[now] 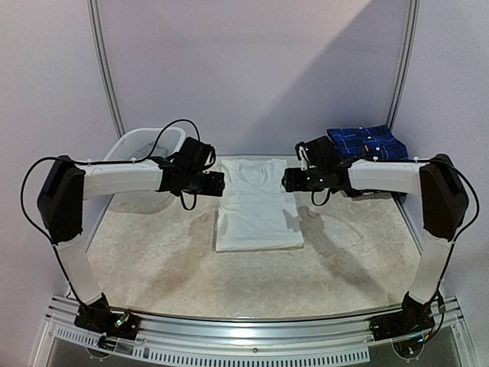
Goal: Fold and stack the mixed laundry pile
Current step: Fold the rectangle-folded T-shirt at the center of the board, then smooth out the 2/3-rectangle-folded T-shirt at the center of the board.
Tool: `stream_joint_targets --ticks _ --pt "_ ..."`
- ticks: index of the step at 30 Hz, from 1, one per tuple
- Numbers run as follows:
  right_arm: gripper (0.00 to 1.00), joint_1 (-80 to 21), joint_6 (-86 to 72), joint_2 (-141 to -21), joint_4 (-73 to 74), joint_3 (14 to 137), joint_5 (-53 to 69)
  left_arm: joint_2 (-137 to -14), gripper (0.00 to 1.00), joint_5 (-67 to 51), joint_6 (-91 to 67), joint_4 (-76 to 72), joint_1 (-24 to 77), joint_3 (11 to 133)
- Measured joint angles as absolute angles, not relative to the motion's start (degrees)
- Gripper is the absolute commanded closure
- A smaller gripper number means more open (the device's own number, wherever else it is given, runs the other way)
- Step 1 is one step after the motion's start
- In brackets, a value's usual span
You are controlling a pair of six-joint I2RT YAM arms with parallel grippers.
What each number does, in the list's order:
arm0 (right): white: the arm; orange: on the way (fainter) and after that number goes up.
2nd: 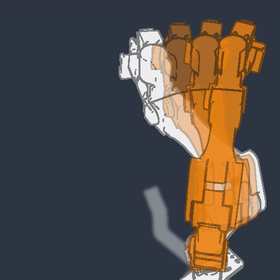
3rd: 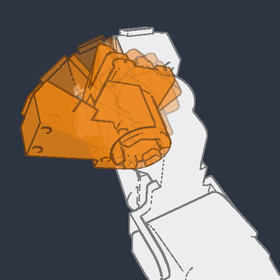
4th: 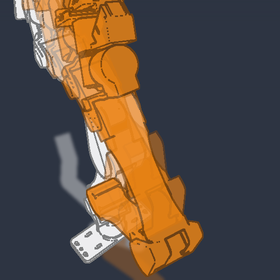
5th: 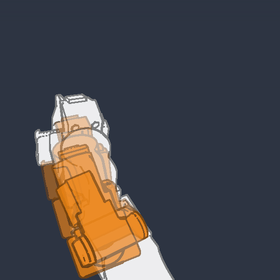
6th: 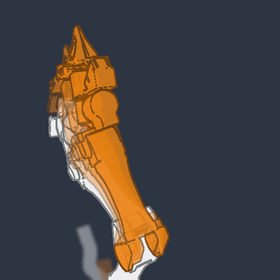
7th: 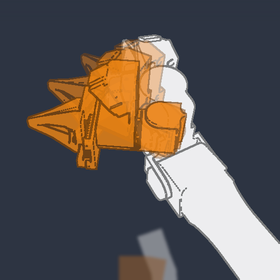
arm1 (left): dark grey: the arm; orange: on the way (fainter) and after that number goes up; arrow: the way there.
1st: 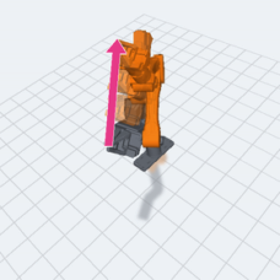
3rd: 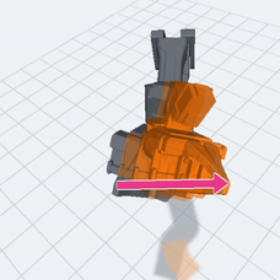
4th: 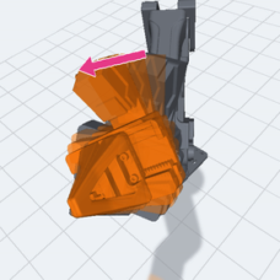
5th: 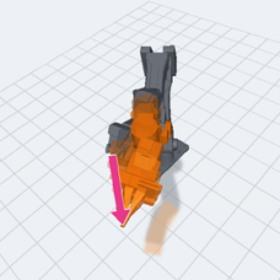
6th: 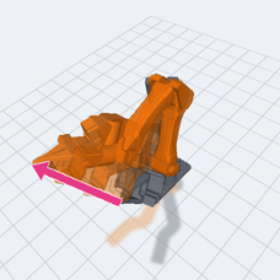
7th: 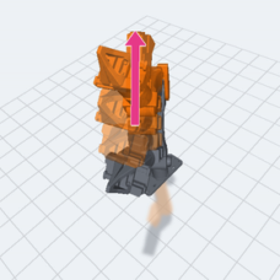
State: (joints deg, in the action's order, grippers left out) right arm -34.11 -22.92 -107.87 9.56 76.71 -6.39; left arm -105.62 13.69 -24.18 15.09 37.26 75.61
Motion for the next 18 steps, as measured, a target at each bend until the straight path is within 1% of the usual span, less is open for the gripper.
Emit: stream_joint_targets --ticks 4,8,13,18 --pt "0.34 -35.2 -22.5 -105.5 8.3 73.4 -0.5 -103.3 0.43 11.8 -23.7 13.1 39.0 72.3" --pt "0.42 -37.8 -22.0 -107.4 7.6 72.6 4.8 -104.6 0.47 9.1 -23.7 12.4 41.8 70.6" --pt "0.44 -39.8 -22.2 -112.6 6.2 73.9 10.4 -106.7 0.47 6.0 -23.7 10.6 43.2 69.4" --pt "0.44 -39.6 -22.2 -118.6 6.4 77.7 12.4 -109.6 0.52 4.7 -22.4 8.5 43.1 69.7"
